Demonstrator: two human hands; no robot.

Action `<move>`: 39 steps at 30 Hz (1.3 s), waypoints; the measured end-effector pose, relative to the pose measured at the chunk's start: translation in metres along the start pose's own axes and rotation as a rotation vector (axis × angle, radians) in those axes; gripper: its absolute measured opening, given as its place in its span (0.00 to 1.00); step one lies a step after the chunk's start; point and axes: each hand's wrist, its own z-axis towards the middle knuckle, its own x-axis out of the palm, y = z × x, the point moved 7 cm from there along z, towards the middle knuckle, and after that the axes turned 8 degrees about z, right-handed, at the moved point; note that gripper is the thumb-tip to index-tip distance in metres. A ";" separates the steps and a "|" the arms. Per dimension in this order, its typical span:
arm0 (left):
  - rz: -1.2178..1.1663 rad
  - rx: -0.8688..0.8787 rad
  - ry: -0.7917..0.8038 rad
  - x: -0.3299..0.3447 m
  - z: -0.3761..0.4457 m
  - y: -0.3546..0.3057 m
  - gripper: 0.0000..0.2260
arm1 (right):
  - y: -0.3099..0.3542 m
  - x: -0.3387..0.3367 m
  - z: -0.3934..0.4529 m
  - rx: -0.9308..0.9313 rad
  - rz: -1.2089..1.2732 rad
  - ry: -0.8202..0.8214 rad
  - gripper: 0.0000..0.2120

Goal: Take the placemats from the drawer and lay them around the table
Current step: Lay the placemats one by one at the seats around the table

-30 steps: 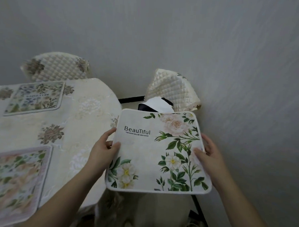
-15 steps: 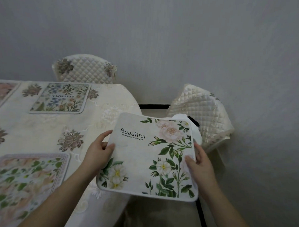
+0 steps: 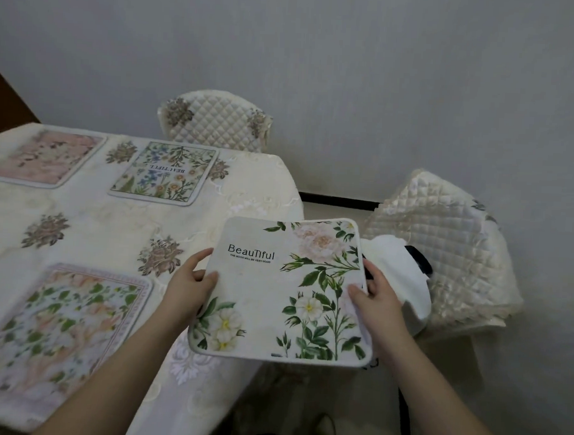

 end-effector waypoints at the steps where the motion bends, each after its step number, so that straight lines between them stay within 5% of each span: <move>1: -0.005 -0.015 -0.017 0.003 0.000 0.001 0.20 | 0.003 0.000 0.011 0.002 -0.010 0.027 0.25; 17: -0.178 -0.212 -0.314 -0.009 -0.011 0.042 0.22 | 0.022 0.067 0.102 -0.059 -0.283 0.336 0.25; 29: -0.355 -0.268 -0.365 -0.054 -0.011 0.102 0.24 | 0.025 0.158 0.118 -0.095 -0.454 0.439 0.27; 39: -0.507 -0.370 -0.338 -0.048 0.000 0.128 0.26 | 0.024 0.192 0.147 -0.086 -0.545 0.416 0.13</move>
